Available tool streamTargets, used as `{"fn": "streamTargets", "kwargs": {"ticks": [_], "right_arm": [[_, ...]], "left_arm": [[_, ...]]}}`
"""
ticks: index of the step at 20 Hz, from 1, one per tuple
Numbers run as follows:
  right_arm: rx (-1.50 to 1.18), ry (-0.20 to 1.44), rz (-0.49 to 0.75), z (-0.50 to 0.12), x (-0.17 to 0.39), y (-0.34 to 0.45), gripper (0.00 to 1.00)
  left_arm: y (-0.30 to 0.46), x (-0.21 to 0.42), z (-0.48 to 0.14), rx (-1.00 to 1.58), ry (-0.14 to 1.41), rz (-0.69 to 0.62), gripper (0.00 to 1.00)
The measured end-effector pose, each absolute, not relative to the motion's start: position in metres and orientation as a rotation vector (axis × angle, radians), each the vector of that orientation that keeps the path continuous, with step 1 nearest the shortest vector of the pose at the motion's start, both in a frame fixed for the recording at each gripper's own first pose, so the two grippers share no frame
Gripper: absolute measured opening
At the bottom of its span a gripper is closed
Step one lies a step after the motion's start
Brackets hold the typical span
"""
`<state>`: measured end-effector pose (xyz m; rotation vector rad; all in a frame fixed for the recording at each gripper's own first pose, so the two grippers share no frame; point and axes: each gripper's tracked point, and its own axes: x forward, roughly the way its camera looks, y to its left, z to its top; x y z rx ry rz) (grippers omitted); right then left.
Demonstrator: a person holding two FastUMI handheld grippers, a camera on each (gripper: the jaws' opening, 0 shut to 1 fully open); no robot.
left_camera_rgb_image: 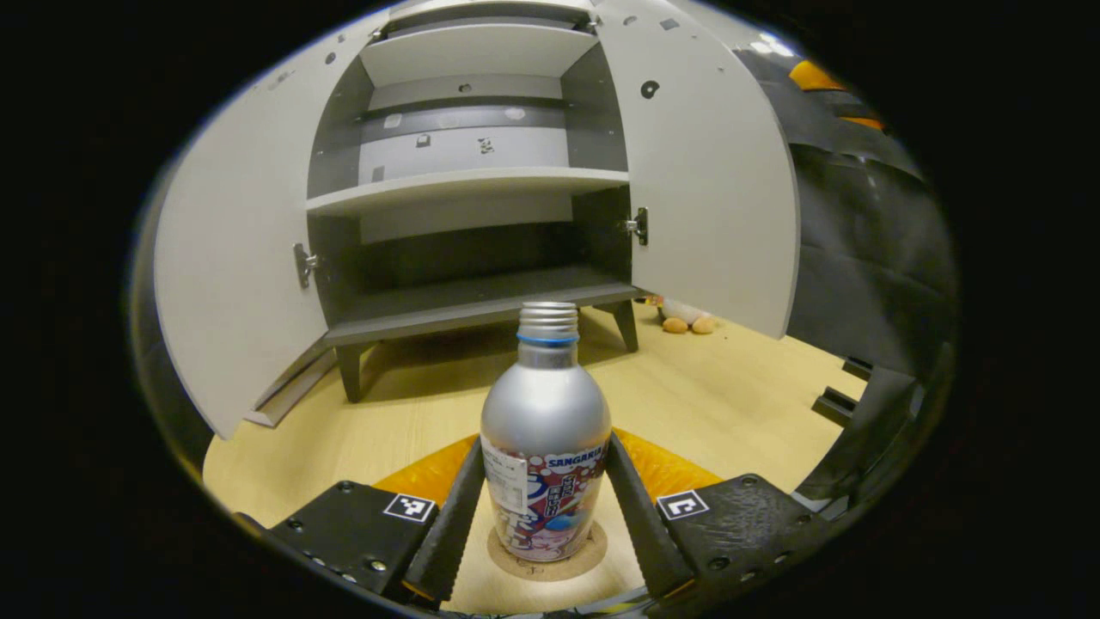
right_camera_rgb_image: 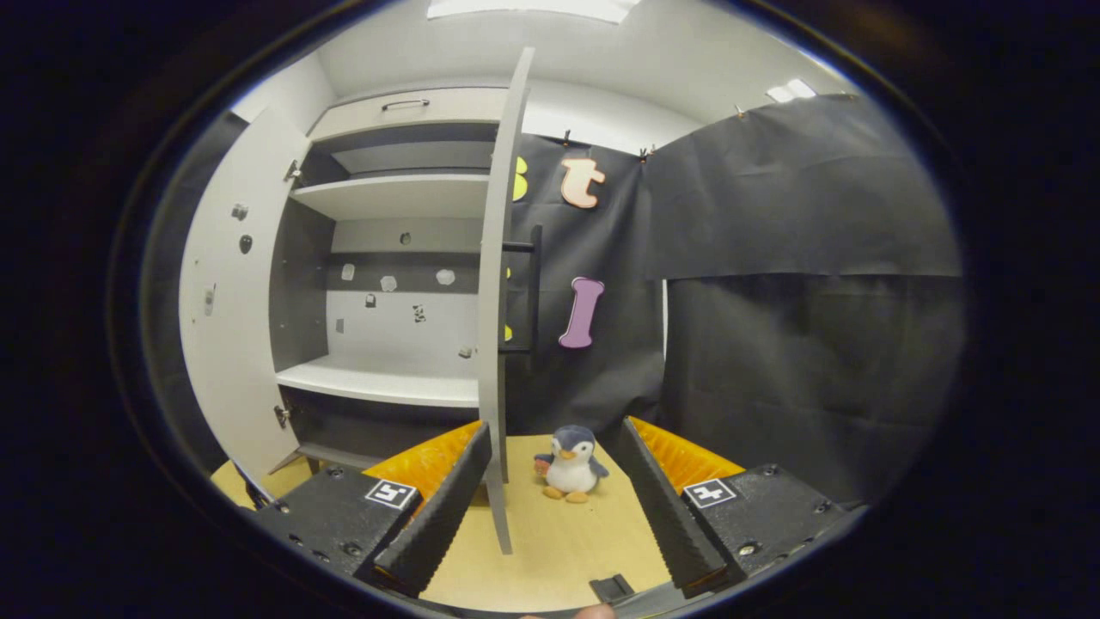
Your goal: Grasp the bottle in the cabinet with the left hand and place it on the coaster, then close the right door with the right hand and the left door with the left hand.
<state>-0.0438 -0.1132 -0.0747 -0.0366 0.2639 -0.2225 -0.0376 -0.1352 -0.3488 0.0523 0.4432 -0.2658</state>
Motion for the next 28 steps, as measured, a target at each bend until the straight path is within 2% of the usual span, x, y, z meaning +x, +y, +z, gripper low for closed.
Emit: {"fn": "streamTargets", "kwargs": {"ticks": [1,3,4,14,15,17,18,19,26,27,28], "right_arm": [[-0.027,0.263,-0.217,-0.073,-0.042,-0.110,0.98],[-0.022,0.260,-0.212,-0.072,-0.038,-0.109,0.98],[-0.022,0.260,-0.212,-0.072,-0.037,-0.110,0.98],[-0.082,0.174,-0.271,-0.045,-0.019,-0.154,0.98],[-0.084,0.163,-0.281,-0.041,-0.017,-0.161,0.99],[-0.083,0.144,-0.296,-0.034,-0.013,-0.174,0.98],[-0.079,0.137,-0.300,-0.031,-0.010,-0.179,0.98],[-0.075,0.129,-0.308,-0.028,-0.006,-0.185,0.98],[-0.049,0.120,-0.314,-0.025,0.033,-0.208,0.98],[-0.039,0.119,-0.301,-0.024,0.040,-0.206,0.98],[-0.028,0.126,-0.289,-0.027,0.047,-0.206,0.98]], "left_arm": [[-0.137,-0.032,-0.346,0.045,0.422,-0.265,0.83],[-0.136,-0.034,-0.348,0.046,0.428,-0.266,0.83],[-0.136,-0.034,-0.349,0.042,0.431,-0.263,0.79],[-0.125,-0.054,-0.354,0.059,0.500,-0.250,0.81],[-0.121,-0.054,-0.355,0.067,0.511,-0.246,0.86],[-0.112,-0.055,-0.353,0.081,0.519,-0.223,0.82],[-0.110,-0.055,-0.351,0.085,0.522,-0.215,0.87],[-0.108,-0.057,-0.349,0.085,0.528,-0.213,0.84],[-0.114,-0.061,-0.317,0.106,0.508,-0.231,0.83],[-0.115,-0.066,-0.318,0.109,0.534,-0.233,0.84],[-0.117,-0.069,-0.313,0.106,0.533,-0.240,0.90]]}}
